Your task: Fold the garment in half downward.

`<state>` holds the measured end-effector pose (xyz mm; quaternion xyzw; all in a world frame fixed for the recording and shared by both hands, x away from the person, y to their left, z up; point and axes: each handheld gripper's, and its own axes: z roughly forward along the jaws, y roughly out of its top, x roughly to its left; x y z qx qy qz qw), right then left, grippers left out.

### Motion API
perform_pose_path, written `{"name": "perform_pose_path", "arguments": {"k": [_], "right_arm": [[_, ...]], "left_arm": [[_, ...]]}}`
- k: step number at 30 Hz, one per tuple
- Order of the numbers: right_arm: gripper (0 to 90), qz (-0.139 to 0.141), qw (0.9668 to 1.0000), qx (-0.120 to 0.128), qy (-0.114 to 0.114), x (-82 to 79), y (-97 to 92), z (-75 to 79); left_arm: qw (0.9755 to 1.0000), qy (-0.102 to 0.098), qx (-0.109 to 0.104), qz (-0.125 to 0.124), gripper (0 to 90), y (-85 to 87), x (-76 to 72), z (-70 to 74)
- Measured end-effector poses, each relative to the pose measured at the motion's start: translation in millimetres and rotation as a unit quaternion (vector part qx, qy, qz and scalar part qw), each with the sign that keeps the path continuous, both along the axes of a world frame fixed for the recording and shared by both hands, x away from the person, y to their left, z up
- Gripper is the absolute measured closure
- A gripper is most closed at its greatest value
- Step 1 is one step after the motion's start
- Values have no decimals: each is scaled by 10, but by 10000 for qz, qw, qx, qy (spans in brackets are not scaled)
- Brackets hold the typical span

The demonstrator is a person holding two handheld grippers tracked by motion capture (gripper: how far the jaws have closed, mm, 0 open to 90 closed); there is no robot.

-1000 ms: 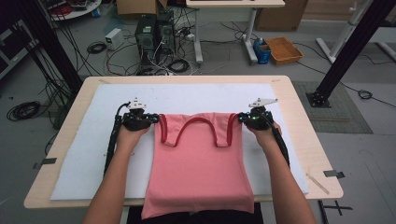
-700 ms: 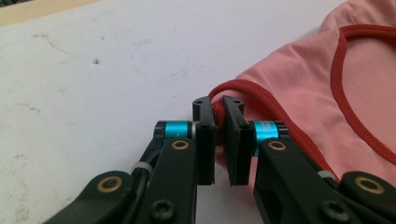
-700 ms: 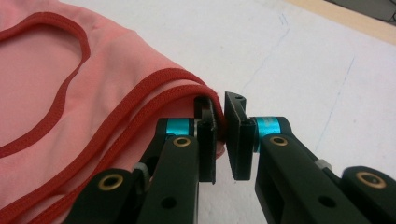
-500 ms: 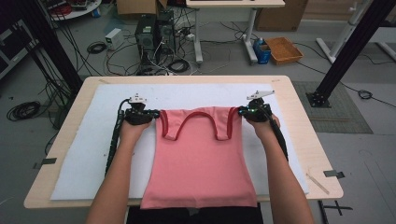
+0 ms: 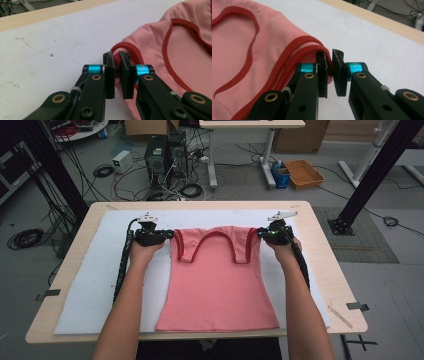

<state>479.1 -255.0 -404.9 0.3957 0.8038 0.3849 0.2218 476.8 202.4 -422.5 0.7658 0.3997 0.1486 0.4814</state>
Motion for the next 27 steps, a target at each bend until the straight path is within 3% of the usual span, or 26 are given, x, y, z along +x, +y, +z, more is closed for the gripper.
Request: {"name": "perform_pose_path", "arguments": {"k": [5, 16, 27], "right_arm": [[837, 81, 9998, 153, -65, -92, -41, -14], [836, 382, 9982, 291, -359, -328, -84, 142], [834, 642, 9952, 459, -574, -570, -146, 189]], "left_arm": [[9999, -121, 16, -60, 834, 7, -77, 21], [9986, -452, -98, -265, 834, 52, -351, 137], [9951, -777, -182, -589, 832, 90, -641, 296]]}}
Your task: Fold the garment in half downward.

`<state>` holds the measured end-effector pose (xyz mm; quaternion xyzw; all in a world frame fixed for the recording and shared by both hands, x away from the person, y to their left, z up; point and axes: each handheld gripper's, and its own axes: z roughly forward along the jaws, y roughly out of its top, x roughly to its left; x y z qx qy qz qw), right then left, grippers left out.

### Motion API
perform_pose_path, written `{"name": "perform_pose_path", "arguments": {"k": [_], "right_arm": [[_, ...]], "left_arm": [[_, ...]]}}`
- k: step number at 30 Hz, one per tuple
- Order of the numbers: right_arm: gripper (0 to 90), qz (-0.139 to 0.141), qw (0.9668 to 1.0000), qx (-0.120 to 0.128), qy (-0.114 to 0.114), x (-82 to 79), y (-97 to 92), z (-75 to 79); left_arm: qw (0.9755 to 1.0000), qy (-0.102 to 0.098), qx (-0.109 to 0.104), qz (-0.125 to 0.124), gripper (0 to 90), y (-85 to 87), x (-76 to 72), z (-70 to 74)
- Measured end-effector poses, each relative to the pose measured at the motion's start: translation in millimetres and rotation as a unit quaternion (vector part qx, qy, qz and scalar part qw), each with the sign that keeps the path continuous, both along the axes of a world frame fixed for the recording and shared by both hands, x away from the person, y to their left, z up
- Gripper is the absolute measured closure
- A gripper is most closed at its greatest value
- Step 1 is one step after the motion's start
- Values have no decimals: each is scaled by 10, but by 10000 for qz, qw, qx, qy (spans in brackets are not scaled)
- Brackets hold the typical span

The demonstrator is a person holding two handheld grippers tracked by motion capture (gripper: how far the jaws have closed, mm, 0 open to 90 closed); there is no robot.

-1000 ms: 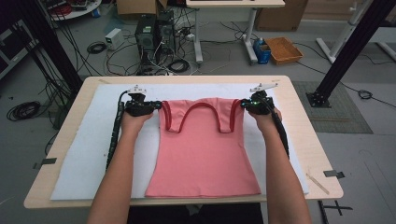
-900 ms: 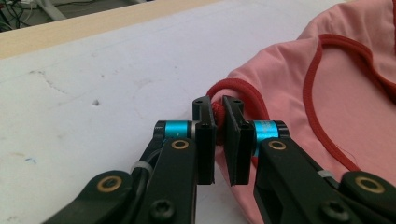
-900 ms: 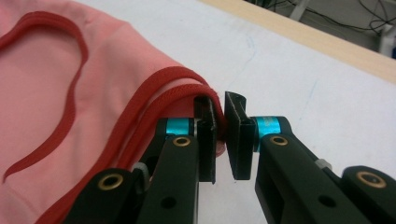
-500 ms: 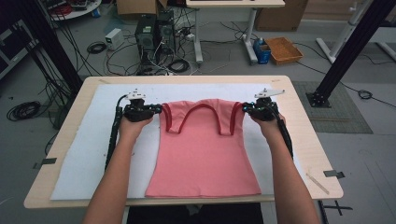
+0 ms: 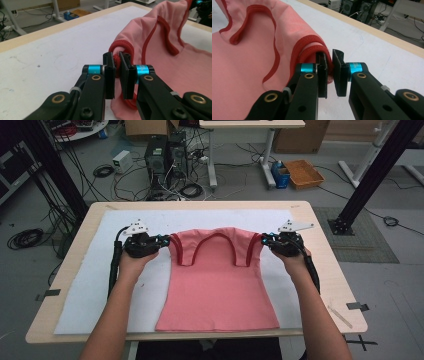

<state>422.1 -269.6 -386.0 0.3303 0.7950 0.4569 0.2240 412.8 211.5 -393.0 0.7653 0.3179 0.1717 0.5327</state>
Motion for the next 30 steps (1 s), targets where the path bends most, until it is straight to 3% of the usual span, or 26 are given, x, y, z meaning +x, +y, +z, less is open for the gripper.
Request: {"name": "perform_pose_path", "arguments": {"k": [11, 19, 30], "right_arm": [[830, 304, 9992, 71, -232, -346, -69, -6], [828, 569, 9977, 107, -343, -667, -91, -88], [820, 830, 9961, -17, -291, -1135, -152, -330]], "left_arm": [[9993, -245, -26, -271, 831, 13, -349, -4], [9986, -315, -13, -430, 829, 39, -622, -116], [9969, -204, 123, -756, 828, 81, -1037, -292]]}}
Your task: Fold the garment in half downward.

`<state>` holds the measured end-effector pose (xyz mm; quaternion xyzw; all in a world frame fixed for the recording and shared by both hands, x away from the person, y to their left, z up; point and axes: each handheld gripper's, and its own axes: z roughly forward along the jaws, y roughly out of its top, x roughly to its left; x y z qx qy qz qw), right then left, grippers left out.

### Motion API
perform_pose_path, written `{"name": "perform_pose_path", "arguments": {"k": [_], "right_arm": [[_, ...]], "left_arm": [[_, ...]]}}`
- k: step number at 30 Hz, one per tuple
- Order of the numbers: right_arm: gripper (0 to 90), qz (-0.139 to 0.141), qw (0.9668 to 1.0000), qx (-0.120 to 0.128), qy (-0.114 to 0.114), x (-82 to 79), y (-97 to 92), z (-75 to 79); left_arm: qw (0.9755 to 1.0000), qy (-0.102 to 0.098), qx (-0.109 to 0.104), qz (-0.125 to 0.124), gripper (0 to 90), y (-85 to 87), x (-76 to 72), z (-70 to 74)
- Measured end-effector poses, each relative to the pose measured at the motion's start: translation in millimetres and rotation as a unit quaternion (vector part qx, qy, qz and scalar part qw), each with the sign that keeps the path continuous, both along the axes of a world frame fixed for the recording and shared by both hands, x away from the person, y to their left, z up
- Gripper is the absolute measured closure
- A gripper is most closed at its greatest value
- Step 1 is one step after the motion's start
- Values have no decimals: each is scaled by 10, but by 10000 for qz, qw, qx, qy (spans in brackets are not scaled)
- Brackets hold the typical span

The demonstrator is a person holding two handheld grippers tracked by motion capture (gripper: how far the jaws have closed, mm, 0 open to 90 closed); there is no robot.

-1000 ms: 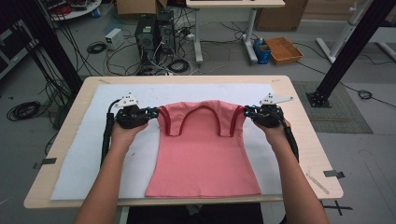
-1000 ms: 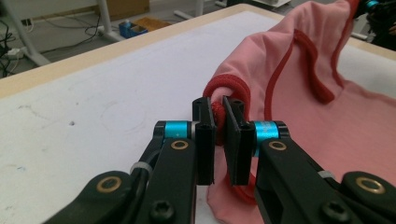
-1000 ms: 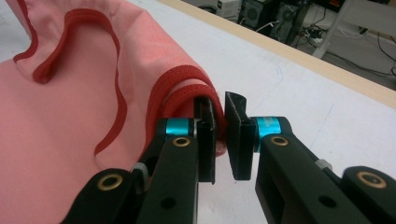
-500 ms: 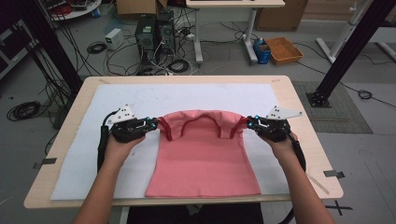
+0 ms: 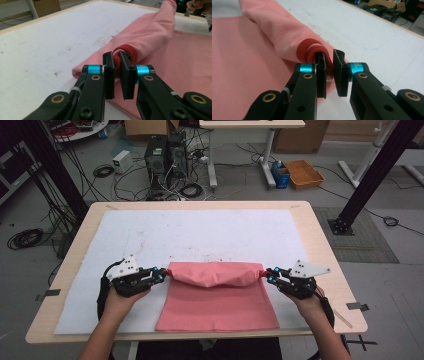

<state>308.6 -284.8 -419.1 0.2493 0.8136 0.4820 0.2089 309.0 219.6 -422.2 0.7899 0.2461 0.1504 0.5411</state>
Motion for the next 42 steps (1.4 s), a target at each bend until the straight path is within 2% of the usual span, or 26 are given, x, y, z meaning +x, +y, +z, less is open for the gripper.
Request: {"name": "perform_pose_path", "arguments": {"k": [6, 10, 13, 15, 18, 22, 23, 26, 30, 33, 36, 40, 42], "right_arm": [[806, 132, 9995, -299, 49, -197, 10, -147], [759, 165, 9989, -417, 127, -268, -16, -214], [648, 188, 9989, -406, 167, -319, -58, -216], [532, 146, 9993, -279, 219, -350, -99, -201], [487, 92, 9996, -31, 275, -373, -181, -158], [483, 16, 9996, 119, 271, -389, -215, -102], [483, 2, 9997, 117, 228, -383, -206, -103], [483, -79, 9994, 75, 327, -358, -172, -141], [483, -64, 9986, 66, 523, -310, -148, -204], [483, -9, 9986, 36, 520, -282, -125, -235], [488, 36, 9983, -77, 571, -282, -84, -250], [529, 20, 9978, -157, 644, -281, -85, -266], [563, 11, 9975, -196, 680, -281, -91, -276]], "left_arm": [[9997, 127, 161, -103, 824, -14, -158, -135], [9993, 164, 306, -122, 799, -20, -248, -195], [9994, 128, 323, 10, 664, 8, -308, -187], [9998, 99, 165, 110, 599, 61, -338, -163], [9991, 268, -18, 328, 474, 135, -329, -145], [9984, 397, -89, 382, 412, 117, -308, -158], [9985, 401, -43, 381, 411, 90, -303, -167], [9983, 460, 79, 362, 396, 14, -277, -203], [9978, 548, 188, 320, 394, -44, -260, -239], [9969, 603, 371, 334, 394, -70, -243, -262], [9963, 652, 425, 354, 394, -80, -233, -265], [9950, 762, 554, 339, 417, -109, -243, -272], [9940, 789, 690, 303, 434, -125, -255, -274]]}}
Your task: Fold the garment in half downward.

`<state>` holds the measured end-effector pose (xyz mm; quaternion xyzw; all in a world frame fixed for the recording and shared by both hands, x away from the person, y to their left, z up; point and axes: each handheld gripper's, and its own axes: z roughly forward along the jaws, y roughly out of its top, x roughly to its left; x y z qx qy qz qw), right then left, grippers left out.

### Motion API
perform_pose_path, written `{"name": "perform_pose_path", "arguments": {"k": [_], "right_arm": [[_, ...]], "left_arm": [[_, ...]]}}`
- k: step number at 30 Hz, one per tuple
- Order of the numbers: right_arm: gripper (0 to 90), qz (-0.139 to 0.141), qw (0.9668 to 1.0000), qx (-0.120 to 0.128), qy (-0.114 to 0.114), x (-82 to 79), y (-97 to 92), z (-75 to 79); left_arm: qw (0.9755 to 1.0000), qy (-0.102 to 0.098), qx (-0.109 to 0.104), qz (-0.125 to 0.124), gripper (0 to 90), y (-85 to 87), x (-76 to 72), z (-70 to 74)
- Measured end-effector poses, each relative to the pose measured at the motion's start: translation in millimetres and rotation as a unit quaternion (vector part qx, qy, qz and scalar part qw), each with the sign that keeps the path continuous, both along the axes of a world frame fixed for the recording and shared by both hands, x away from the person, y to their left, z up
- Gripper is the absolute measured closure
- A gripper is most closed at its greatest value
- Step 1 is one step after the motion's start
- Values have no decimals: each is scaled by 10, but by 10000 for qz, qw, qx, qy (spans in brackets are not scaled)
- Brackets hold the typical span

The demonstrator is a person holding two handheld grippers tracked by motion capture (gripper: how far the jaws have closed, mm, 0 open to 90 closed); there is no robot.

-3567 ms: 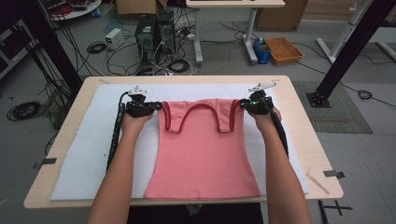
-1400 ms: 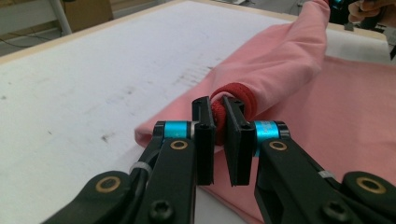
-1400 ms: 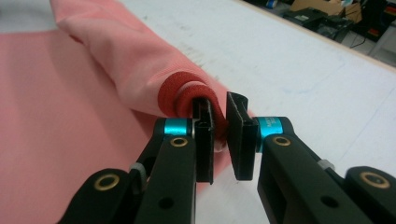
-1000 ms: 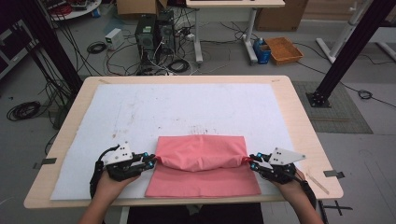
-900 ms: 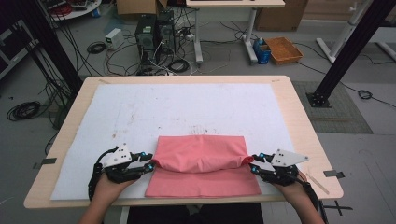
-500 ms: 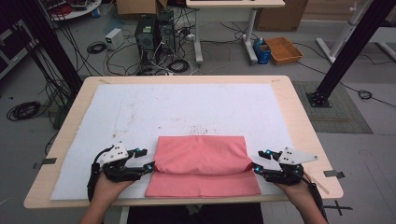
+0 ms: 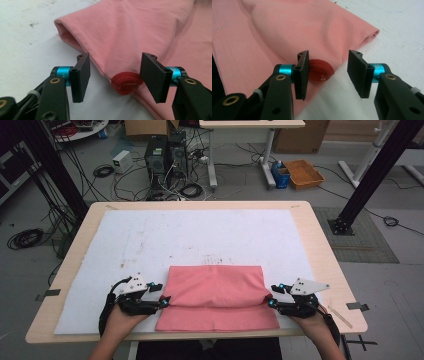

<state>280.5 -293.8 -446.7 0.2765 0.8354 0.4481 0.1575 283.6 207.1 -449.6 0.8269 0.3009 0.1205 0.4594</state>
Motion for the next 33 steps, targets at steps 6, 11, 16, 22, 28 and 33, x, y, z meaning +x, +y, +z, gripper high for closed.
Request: {"name": "perform_pose_path", "arguments": {"k": [6, 11, 16, 22, 28, 33], "right_arm": [[678, 139, 9998, -124, 14, -7, 36, -14], [815, 277, 9991, -305, -29, -31, 74, -22], [849, 283, 9991, -299, -91, -51, 55, -4], [852, 252, 9994, -176, -178, -117, 6, 53], [855, 235, 9995, -25, -212, -242, -50, 132], [855, 291, 9993, 4, -246, -414, -81, 123]], "left_arm": [[9997, 124, 169, -88, 526, -25, -6, -8], [9994, 181, 198, -205, 678, -47, -17, -10], [9992, 117, 149, -353, 810, -39, -34, -1], [9991, 71, -129, -397, 821, 29, -76, 56], [9971, 98, -429, -620, 822, 117, -175, 112], [9953, 194, -483, -820, 821, 158, -299, 74]]}}
